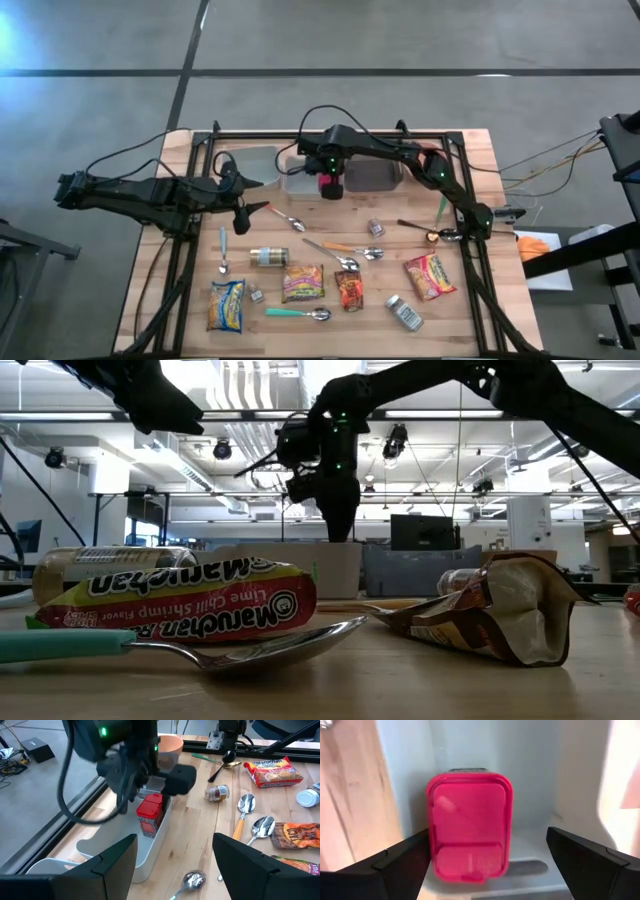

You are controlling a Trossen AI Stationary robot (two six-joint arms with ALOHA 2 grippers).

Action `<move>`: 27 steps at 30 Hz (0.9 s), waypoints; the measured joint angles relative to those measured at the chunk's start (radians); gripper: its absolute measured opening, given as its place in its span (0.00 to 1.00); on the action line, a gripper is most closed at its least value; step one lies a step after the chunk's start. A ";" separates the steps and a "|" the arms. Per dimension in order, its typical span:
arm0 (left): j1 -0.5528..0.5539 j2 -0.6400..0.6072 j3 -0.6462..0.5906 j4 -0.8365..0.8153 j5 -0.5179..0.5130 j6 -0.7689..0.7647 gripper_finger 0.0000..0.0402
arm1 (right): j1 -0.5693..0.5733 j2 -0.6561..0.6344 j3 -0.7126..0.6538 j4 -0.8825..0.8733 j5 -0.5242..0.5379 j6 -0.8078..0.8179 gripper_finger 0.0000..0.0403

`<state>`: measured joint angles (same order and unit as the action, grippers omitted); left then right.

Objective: Pick & Place Food Item
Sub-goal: Put the red seasoning can into the right gray bin, then put the black spoon into the black bin

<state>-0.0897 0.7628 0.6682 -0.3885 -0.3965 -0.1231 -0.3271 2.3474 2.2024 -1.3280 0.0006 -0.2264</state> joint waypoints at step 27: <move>0.139 0.002 0.000 0.035 0.014 -0.112 0.65 | 0.134 -0.346 -0.101 -0.244 0.052 0.615 0.95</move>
<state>0.0491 0.7650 0.6685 -0.3537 -0.3826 -0.2349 -0.1931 2.0016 2.1016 -1.5715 0.0526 0.3887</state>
